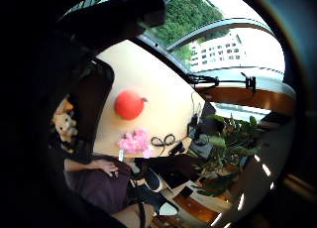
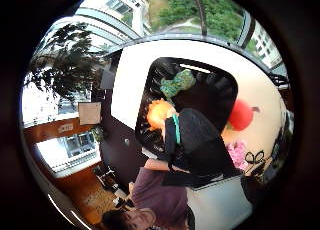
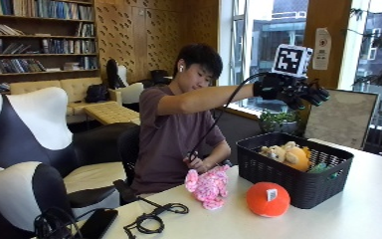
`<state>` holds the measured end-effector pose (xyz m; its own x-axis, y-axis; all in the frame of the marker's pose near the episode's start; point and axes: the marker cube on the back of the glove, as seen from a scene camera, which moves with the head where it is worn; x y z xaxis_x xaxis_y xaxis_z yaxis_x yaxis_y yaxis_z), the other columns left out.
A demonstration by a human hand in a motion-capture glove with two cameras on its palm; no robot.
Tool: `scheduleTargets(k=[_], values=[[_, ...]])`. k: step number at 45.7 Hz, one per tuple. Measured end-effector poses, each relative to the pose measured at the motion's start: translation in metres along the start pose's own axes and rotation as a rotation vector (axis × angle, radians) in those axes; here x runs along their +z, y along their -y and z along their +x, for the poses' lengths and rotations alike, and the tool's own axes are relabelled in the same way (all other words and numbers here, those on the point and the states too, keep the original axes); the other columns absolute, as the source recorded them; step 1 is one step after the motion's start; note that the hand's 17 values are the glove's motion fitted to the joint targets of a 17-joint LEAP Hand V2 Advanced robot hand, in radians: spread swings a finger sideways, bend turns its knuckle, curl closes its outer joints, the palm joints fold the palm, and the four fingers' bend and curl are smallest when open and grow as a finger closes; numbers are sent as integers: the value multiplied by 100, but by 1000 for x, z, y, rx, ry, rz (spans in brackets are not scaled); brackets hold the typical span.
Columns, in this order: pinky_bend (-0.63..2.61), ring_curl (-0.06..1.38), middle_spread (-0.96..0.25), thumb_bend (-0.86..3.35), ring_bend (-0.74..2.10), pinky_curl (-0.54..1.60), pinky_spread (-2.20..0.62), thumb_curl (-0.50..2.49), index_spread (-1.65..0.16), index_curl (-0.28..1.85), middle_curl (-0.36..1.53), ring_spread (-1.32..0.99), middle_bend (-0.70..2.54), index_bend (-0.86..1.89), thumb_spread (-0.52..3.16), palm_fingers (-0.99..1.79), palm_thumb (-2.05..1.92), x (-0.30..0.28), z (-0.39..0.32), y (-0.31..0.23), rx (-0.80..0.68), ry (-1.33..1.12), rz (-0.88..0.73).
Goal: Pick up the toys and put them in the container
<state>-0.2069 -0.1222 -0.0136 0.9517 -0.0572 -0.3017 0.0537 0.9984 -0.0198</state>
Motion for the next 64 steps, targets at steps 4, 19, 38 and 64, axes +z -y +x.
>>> scheduleTargets(k=[4,19,38,64], values=[[107,33,6,-1,38,42,4,52,-18,28,35,3,12,6,130,-31,4,-1,29,-11,30,12,-17],[97,31,3,3,31,37,6,46,-23,22,29,3,12,9,140,-25,16,110,123,-3,153,58,-154],[116,37,3,1,49,40,2,42,-24,13,20,3,6,2,127,-14,21,292,93,18,-53,256,-307],[113,67,-36,16,115,46,-35,78,-42,26,53,-43,83,55,68,95,73,139,128,-7,78,433,77]])
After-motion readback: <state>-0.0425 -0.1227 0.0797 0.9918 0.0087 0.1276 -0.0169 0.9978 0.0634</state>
